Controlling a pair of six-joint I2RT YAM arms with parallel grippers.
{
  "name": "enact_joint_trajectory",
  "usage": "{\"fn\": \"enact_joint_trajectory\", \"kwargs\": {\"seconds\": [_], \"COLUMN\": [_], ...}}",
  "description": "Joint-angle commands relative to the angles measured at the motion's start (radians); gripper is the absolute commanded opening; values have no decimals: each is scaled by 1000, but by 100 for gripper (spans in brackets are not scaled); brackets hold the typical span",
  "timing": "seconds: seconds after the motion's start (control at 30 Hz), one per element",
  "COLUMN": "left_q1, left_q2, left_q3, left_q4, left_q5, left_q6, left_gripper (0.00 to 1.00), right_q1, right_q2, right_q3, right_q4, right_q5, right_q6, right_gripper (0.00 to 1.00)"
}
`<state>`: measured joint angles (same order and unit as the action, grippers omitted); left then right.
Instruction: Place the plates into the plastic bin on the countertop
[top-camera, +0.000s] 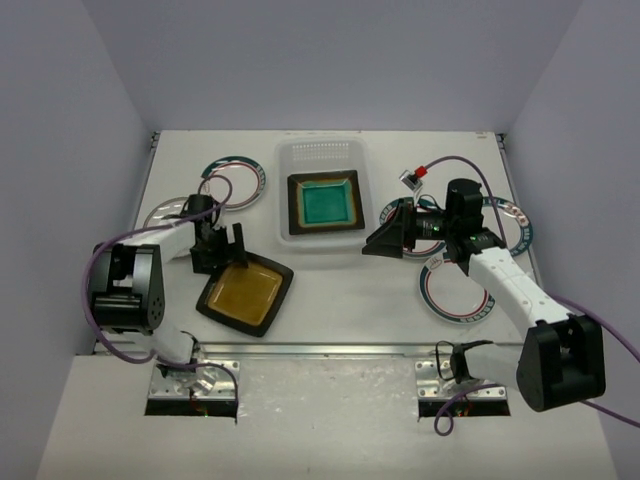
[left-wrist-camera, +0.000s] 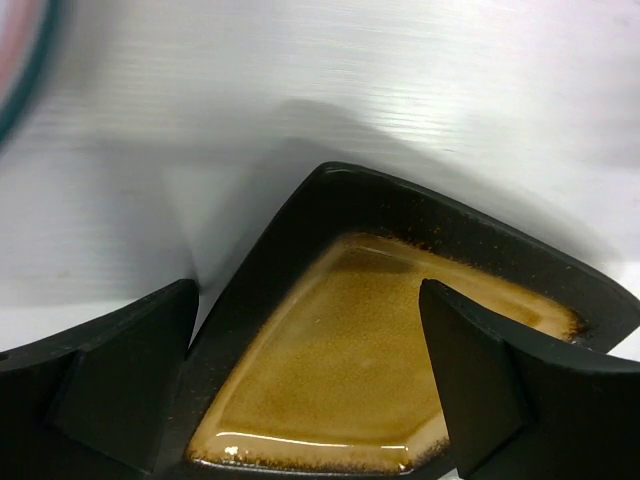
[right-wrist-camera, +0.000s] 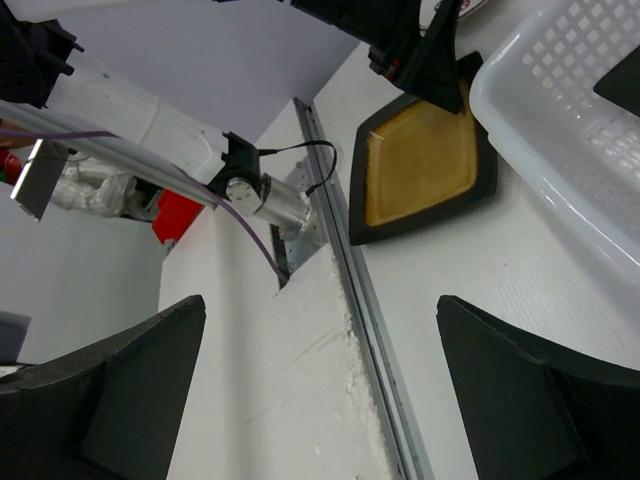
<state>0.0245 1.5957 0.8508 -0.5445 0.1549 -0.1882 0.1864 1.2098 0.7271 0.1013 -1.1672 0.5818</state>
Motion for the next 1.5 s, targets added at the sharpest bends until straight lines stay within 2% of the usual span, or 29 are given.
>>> {"fn": "enact_joint_trajectory", "kwargs": {"seconds": [0.0, 0.07, 0.13, 0.2, 0.27, 0.37, 0.43, 0.5, 0.53, 0.63, 0.8, 0.93, 0.97, 1.0, 1.1, 1.2, 1.47], "left_q1": [-81, -90, -92, -94, -94, -102, -113, -130, -137, -161, -227, -292, -298, -307, -331, -336, -342], "left_q2": [-52, -77, -66, -12, 49, 107, 116, 95, 86, 29, -44, -35, -30, -23, -2, -31, -139], "left_q3": [-42, -44, -50, -44, -33, -25, -27, -29, -31, -33, -31, -29, -38, -49, -67, -123, -313], "left_q4": [98, 101, 106, 99, 89, 82, 93, 93, 94, 94, 81, 63, 68, 75, 80, 141, 394], "left_q5": [120, 134, 175, 186, 205, 218, 221, 211, 206, 213, 179, 116, 104, 92, 17, 19, 128], "left_q6": [-11, -22, -30, -25, -13, 1, 4, 1, -1, -7, -16, -57, -97, -123, -203, -314, -402], "left_gripper": [91, 89, 84, 73, 68, 50, 29, 12, 7, 1, 0, 0, 7, 8, 1, 2, 29], "right_q1": [-1, -2, -1, -1, -1, -1, -1, -1, -1, 1, -1, -2, -1, -1, -1, -1, -1], "right_q2": [-24, -31, -45, -50, -55, -52, -49, -47, -46, -47, -54, -55, -55, -57, -59, -59, -59], "right_q3": [-12, -15, -18, -17, -17, -18, -15, -11, -9, 1, 2, -3, -2, -2, -5, -3, -6], "right_q4": [139, 139, 134, 113, 101, 93, 85, 72, 67, 52, 32, 29, 29, 29, 29, 30, 36], "right_q5": [-66, -68, -61, -56, -48, -44, -38, -30, -28, -16, 16, 29, 34, 38, 50, 52, 49], "right_q6": [58, 56, 46, 32, 18, 10, 4, -10, -13, -29, -46, -49, -50, -50, -57, -57, -54], "right_gripper": [99, 99, 99, 99, 99, 99, 99, 99, 99, 99, 99, 99, 99, 99, 99, 99, 99]}}
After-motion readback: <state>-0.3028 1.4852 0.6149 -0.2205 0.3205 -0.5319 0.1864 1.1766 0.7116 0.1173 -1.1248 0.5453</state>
